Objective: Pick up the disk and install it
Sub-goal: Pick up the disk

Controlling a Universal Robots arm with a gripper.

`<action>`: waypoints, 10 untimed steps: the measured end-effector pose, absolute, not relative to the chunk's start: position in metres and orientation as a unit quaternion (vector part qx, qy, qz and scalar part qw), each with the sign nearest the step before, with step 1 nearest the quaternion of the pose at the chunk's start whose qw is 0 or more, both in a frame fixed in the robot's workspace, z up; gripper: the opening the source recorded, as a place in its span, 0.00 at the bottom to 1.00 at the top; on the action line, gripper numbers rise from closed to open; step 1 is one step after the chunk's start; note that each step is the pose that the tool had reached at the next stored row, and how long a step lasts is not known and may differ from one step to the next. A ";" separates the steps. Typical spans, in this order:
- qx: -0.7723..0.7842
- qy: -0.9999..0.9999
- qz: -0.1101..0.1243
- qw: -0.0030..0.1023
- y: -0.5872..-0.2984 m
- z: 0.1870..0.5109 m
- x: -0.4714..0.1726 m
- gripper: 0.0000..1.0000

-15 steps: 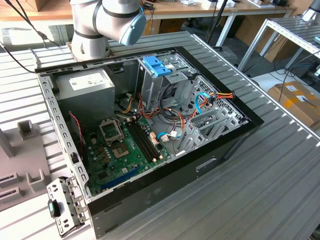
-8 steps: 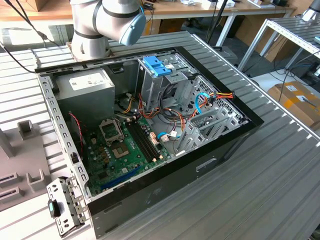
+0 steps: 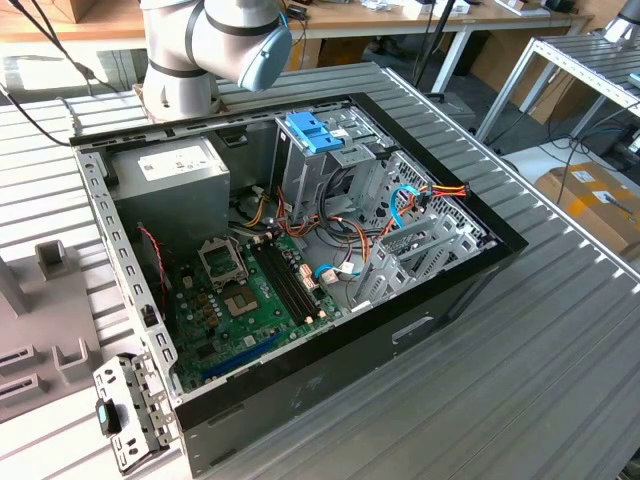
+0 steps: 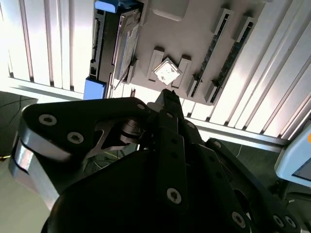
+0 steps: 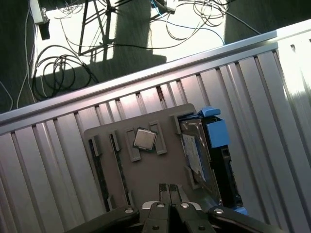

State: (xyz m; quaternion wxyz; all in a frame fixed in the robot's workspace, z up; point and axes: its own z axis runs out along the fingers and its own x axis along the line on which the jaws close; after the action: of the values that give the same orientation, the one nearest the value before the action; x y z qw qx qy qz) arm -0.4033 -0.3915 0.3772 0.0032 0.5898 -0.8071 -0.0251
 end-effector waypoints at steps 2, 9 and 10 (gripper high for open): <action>0.596 -0.803 -0.025 0.003 -0.391 0.377 -0.403 0.11; 0.609 -0.793 -0.025 0.004 -0.391 0.377 -0.403 0.11; 0.611 -0.791 -0.025 0.004 -0.391 0.377 -0.403 0.11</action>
State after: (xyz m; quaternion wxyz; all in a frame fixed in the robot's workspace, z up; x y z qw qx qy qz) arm -0.4033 -0.3914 0.3772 0.0039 0.6110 -0.7913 -0.0250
